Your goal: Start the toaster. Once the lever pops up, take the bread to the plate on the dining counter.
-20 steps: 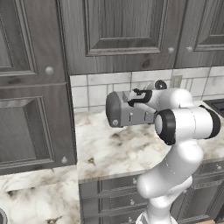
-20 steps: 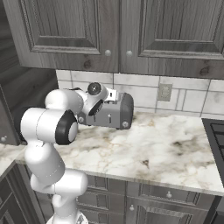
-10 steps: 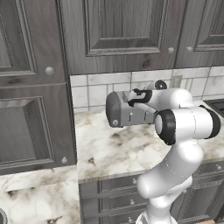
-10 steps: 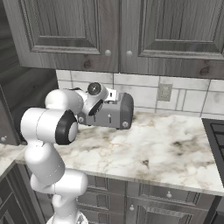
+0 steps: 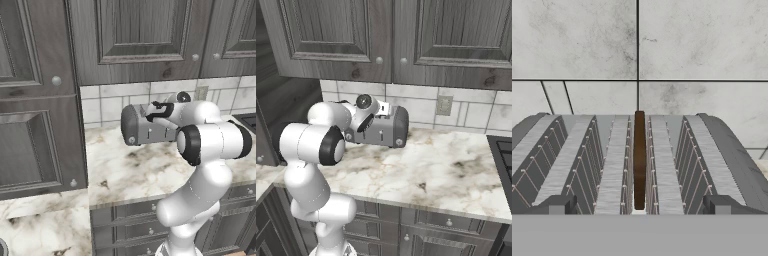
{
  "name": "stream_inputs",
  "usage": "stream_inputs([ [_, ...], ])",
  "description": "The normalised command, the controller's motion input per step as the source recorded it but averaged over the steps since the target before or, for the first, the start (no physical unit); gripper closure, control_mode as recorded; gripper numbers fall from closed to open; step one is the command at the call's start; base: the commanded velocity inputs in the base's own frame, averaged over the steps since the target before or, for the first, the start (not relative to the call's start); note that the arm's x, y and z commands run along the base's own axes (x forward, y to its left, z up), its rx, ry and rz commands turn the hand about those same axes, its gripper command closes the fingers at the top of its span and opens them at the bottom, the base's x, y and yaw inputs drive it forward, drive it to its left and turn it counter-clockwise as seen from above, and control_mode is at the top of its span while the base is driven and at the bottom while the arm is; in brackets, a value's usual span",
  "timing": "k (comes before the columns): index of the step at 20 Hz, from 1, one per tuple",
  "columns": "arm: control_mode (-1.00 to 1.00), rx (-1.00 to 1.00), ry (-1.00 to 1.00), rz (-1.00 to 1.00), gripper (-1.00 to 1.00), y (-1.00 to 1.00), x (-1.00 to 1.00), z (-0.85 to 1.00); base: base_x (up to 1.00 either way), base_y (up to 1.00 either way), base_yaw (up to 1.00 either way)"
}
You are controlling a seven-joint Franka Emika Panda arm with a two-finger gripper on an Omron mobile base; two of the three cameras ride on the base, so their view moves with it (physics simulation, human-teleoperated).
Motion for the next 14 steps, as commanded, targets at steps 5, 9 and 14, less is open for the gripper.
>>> stream_inputs([
  [5, -1.0, 0.0, 0.0, 0.0, -1.0, 0.0, 0.0, 0.0, 0.0, 0.0, 0.0],
  [9, -1.0, 0.0, 0.0, 0.0, -1.0, 0.0, 0.0, 0.0, 0.0, 0.0, 0.0],
  [14, -1.0, 0.0, 0.0, 0.0, -1.0, 0.0, 0.0, 0.0, 0.0, 0.0, 0.0],
])
